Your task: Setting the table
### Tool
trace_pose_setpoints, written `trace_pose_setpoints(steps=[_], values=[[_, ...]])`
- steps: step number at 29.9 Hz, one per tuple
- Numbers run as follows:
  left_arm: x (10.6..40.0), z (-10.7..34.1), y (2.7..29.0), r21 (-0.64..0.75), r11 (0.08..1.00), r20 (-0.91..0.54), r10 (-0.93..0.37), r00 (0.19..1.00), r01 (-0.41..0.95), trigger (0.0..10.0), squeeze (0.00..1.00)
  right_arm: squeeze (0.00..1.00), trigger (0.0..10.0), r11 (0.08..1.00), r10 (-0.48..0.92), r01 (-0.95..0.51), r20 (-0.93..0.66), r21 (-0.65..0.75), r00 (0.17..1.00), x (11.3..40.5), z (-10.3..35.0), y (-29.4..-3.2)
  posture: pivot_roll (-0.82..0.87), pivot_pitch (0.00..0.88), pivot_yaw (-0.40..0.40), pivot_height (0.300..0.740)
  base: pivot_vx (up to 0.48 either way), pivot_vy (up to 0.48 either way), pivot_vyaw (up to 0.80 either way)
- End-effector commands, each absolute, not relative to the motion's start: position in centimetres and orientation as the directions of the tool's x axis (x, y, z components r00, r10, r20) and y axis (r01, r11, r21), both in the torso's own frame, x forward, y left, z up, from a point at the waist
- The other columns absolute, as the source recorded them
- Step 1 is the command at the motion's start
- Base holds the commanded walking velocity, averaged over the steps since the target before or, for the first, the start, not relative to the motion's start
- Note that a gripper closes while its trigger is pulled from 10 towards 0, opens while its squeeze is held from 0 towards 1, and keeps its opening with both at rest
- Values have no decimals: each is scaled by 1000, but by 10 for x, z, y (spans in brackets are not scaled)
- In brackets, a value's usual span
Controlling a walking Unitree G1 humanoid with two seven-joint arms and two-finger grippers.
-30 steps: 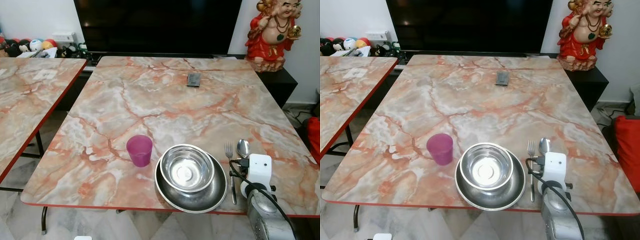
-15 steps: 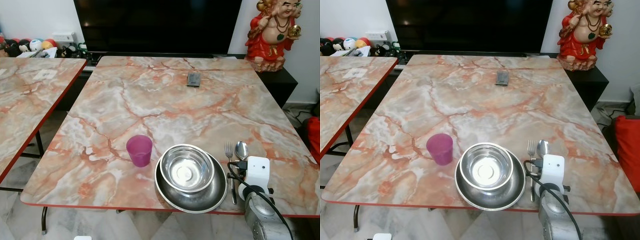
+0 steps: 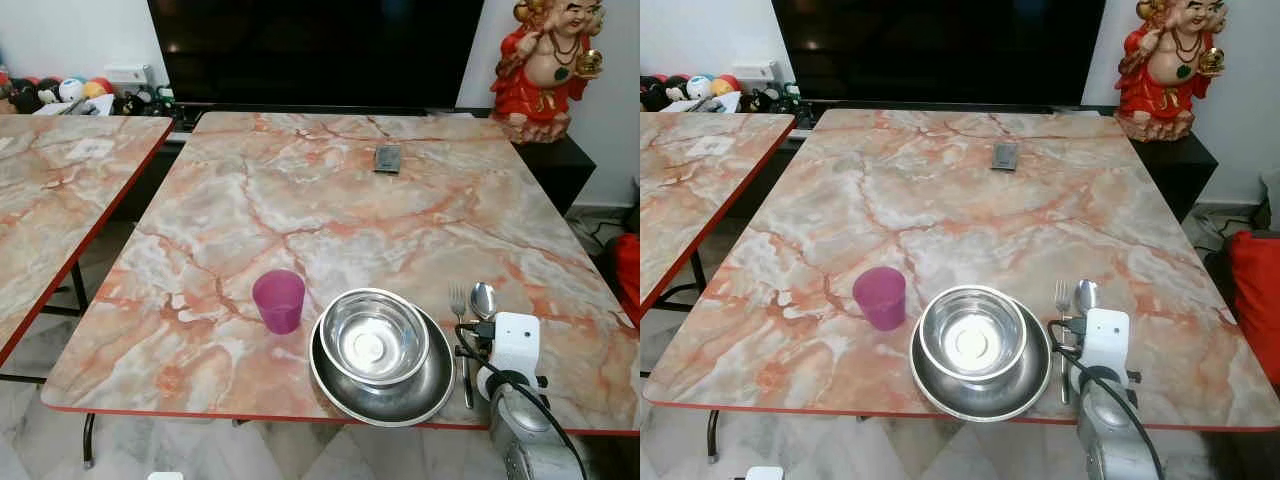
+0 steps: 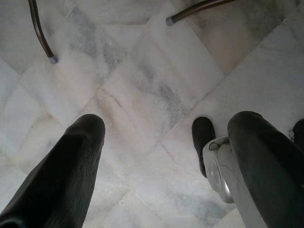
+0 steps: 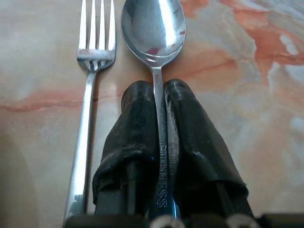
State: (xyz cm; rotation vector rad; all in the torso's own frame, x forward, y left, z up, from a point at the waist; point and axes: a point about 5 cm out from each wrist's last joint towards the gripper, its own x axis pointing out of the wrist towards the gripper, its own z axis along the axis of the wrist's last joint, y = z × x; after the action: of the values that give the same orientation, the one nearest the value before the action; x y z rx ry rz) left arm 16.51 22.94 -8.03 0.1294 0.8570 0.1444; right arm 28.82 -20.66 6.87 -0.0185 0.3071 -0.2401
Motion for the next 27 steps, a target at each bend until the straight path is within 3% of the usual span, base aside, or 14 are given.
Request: trace_pose_setpoints(steps=[1,19,20,21,22,23,27], values=[[158,-83,232,181,981,-762,184,621,-69,10000,0,475,10000,970,-242,235,-299,-61,923,289,69,-208,-29,98,-1,740,0,0,0],[160,-83,230,180,982,-760,181,624,-66,10000,0,494,10000,968,-249,234,-323,-86,913,286,65,-208,-30,99,-1,740,0,0,0],[160,-83,230,180,982,-760,181,625,-65,10000,0,788,10000,969,-248,234,-324,-84,913,285,64,-208,-29,98,0,740,0,0,0],[160,-83,230,180,982,-760,180,625,-65,10000,0,788,10000,969,-247,233,-324,-83,913,285,64,-208,-29,98,0,740,0,0,0],[159,-83,230,180,982,-760,180,625,-64,10000,0,957,10000,969,-246,232,-325,-82,913,285,64,-207,-29,99,-1,740,0,0,0],[159,-83,230,181,982,-760,179,625,-62,10000,0,1000,10000,969,-246,232,-325,-82,913,285,64,-207,-29,99,-1,740,0,0,0],[158,-83,231,182,981,-759,179,626,-60,10000,0,996,10000,969,-245,231,-327,-81,913,285,64,-205,-27,99,-2,740,0,0,0]])
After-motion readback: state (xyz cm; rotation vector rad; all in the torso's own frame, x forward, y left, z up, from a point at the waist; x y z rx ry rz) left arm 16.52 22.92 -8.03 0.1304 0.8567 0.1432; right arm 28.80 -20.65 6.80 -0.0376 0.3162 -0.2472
